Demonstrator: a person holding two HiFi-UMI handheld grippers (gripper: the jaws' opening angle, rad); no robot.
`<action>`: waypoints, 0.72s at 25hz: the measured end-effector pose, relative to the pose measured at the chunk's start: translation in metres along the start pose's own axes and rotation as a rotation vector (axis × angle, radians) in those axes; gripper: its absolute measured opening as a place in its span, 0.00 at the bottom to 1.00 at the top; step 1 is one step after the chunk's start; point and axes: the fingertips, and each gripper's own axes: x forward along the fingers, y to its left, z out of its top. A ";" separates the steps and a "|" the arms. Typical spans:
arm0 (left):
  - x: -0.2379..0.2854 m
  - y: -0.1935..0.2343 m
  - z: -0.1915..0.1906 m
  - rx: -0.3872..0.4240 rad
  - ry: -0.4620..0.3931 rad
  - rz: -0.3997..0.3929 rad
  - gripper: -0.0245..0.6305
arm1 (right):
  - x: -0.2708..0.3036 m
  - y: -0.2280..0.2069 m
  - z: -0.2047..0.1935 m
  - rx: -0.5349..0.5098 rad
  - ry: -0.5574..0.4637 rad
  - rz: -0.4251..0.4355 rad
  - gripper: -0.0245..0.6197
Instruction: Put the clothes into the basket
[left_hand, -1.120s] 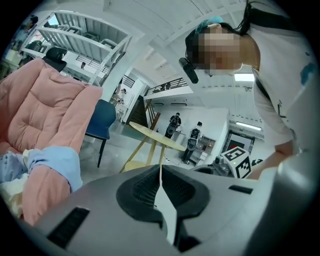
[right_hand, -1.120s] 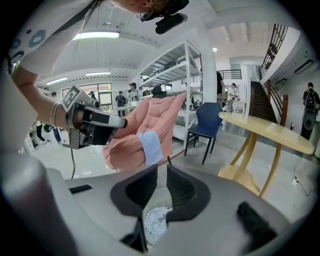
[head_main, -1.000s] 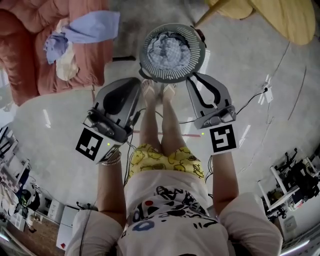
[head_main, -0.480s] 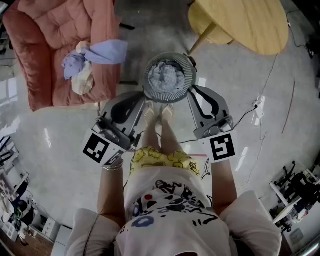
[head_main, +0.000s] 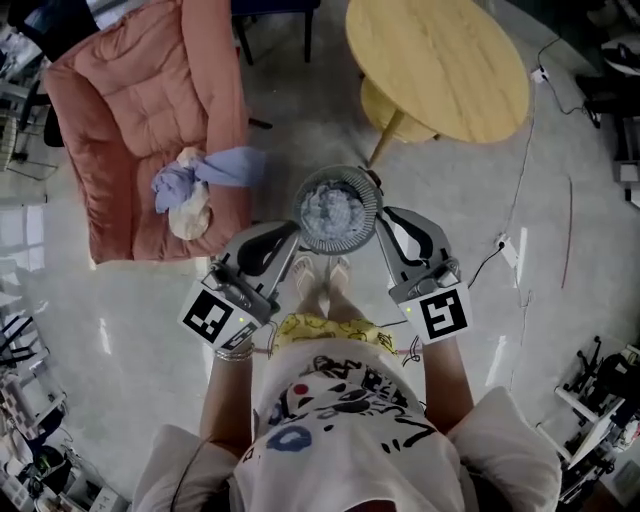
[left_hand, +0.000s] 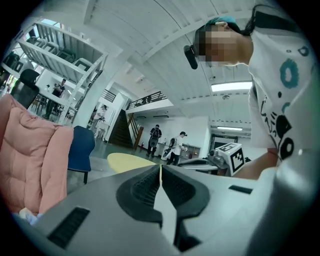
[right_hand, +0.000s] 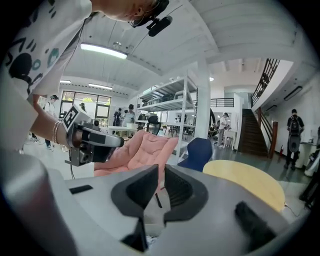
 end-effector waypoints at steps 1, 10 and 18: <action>-0.001 -0.004 0.008 0.012 -0.005 -0.015 0.07 | -0.003 0.000 0.008 -0.004 -0.010 -0.010 0.12; -0.011 -0.017 0.057 0.094 -0.022 -0.061 0.07 | -0.013 -0.010 0.073 -0.029 -0.117 -0.061 0.12; -0.011 -0.011 0.106 0.166 -0.089 -0.033 0.07 | -0.023 -0.028 0.121 -0.077 -0.164 -0.073 0.12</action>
